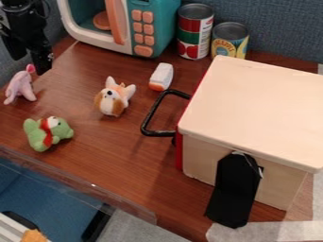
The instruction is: Put the dog on top of the drawer
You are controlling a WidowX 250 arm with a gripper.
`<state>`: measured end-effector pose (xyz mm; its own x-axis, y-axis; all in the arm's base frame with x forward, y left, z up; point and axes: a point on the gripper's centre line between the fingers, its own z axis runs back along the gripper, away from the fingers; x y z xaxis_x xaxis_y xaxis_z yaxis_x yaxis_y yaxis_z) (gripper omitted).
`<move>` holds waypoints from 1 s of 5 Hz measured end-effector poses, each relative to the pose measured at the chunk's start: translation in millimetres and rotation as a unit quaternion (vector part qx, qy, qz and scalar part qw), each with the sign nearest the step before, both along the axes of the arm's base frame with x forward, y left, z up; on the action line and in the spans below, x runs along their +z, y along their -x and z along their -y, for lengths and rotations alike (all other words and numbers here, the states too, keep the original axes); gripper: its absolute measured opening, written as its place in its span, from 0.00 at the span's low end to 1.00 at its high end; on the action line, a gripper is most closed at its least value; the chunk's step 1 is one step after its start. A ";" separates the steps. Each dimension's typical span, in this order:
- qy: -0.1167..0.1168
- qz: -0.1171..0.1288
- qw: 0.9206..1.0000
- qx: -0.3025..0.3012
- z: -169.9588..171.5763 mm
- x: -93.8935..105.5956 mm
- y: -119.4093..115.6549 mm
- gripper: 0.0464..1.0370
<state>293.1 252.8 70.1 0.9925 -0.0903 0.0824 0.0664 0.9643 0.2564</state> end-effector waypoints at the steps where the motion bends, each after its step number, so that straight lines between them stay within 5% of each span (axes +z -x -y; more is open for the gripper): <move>1: 0.014 -0.011 1.000 0.000 4.2 -12.9 1.7 0.96; 2: 0.038 -0.012 0.998 -0.045 46.5 -16.8 -1.0 0.96; 3: 0.045 0.007 0.993 -0.111 91.9 -0.7 -11.1 0.96; 4: 0.042 -0.002 0.990 -0.133 119.1 -7.7 -13.6 0.96; 5: 0.031 -0.041 0.991 -0.120 124.6 -39.2 -18.0 0.96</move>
<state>311.1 128.2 30.9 0.9466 -0.3219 0.0148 0.3140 0.9317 0.1823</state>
